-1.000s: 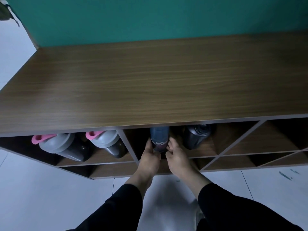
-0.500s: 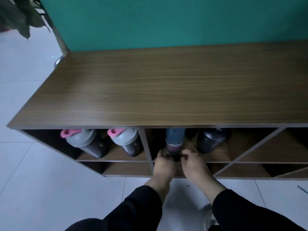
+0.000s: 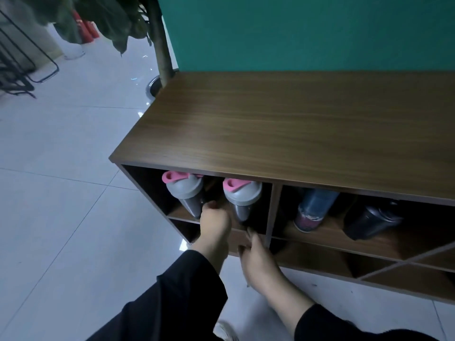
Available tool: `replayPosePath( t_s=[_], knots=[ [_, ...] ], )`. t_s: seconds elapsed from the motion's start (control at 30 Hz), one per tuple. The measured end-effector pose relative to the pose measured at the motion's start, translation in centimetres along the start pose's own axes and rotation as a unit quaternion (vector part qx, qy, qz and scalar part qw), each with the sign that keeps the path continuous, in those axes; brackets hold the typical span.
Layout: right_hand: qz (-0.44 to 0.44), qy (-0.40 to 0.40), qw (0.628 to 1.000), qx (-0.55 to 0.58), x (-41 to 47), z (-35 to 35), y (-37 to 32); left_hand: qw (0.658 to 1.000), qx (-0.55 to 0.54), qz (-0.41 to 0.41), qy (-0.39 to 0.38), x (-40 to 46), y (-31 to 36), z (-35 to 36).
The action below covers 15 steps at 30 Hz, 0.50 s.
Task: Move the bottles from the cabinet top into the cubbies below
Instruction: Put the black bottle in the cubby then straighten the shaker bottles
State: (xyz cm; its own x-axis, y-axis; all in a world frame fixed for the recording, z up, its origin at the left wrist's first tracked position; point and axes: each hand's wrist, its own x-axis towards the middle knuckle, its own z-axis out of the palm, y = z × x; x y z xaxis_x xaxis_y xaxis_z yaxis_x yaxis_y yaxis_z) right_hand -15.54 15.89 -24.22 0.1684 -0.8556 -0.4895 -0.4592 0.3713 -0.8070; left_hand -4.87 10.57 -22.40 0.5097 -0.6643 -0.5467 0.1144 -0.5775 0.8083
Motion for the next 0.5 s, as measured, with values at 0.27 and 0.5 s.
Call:
replayPosePath(
  t_s=[0.27,0.5],
  knots=[
    [0.009,0.100,0.989,0.107,3.6,0.6,-2.7,0.975,0.057,0.131,-0.170,1.7,0.5,0.0],
    [0.012,0.124,0.980,0.156,5.9,0.3,-3.2,0.974,0.096,0.134,-0.157,1.0,0.6,-1.0]
  ],
)
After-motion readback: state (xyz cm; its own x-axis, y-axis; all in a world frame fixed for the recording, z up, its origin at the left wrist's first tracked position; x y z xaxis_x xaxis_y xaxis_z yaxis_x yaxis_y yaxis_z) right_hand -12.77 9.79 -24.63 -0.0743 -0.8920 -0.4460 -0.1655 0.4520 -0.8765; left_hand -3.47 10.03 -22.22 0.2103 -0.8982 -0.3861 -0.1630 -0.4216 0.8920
